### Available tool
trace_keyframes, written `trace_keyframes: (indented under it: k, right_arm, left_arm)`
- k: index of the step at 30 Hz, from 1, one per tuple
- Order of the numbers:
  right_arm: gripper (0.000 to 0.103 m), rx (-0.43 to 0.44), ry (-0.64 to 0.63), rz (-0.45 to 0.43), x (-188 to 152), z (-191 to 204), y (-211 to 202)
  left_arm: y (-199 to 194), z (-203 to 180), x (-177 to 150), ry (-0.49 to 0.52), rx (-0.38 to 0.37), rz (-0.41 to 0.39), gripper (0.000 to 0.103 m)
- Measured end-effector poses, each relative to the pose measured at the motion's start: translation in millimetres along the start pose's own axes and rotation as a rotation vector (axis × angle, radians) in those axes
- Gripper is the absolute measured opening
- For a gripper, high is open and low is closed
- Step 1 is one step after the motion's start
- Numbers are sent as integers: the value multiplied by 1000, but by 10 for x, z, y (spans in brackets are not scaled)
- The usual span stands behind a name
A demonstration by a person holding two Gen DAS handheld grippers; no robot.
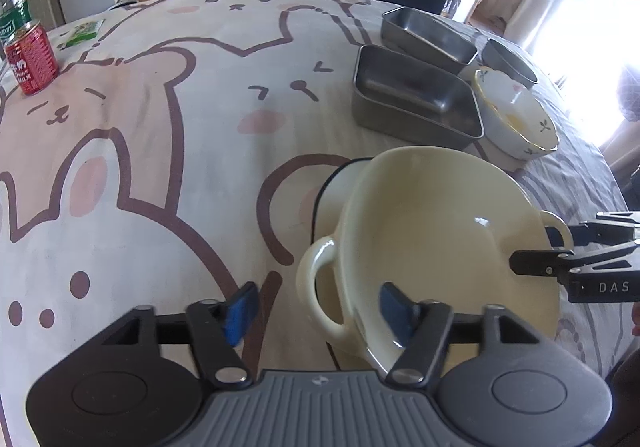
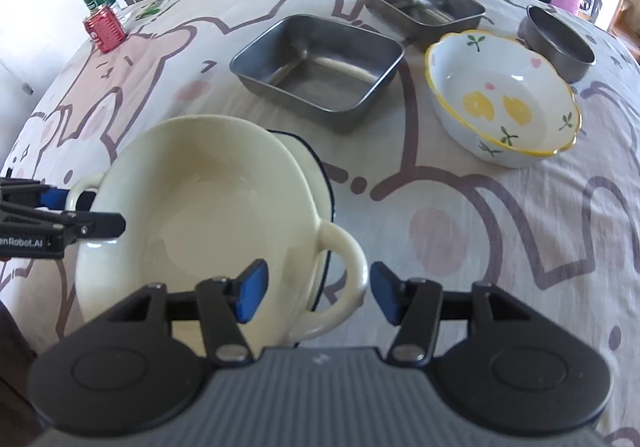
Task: Organize plates and bowls
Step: 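Lower the cream bowl onto the white plate with both tools, then open both tools to release the cream bowl handles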
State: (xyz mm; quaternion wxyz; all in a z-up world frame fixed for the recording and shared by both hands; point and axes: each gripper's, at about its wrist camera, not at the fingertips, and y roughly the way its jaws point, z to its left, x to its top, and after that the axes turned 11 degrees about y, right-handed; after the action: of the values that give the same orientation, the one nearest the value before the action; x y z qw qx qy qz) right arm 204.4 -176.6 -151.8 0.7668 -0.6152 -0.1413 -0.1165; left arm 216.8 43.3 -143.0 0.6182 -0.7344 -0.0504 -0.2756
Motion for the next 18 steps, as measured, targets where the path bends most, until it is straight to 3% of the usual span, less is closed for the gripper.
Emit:
trace_keyframes:
  k: [7, 13, 18]
  right_arm:
    - [90, 5, 5, -22, -40, 21, -42]
    - [102, 25, 46, -44, -62, 5, -135]
    - [102, 37, 34, -58, -95, 17, -254]
  left_arm:
    - [-84, -50, -31, 13, -2, -14, 89]
    - [-187, -107, -47, 28, 1, -34, 98]
    - [-305, -165, -64, 47, 4, -63, 100]
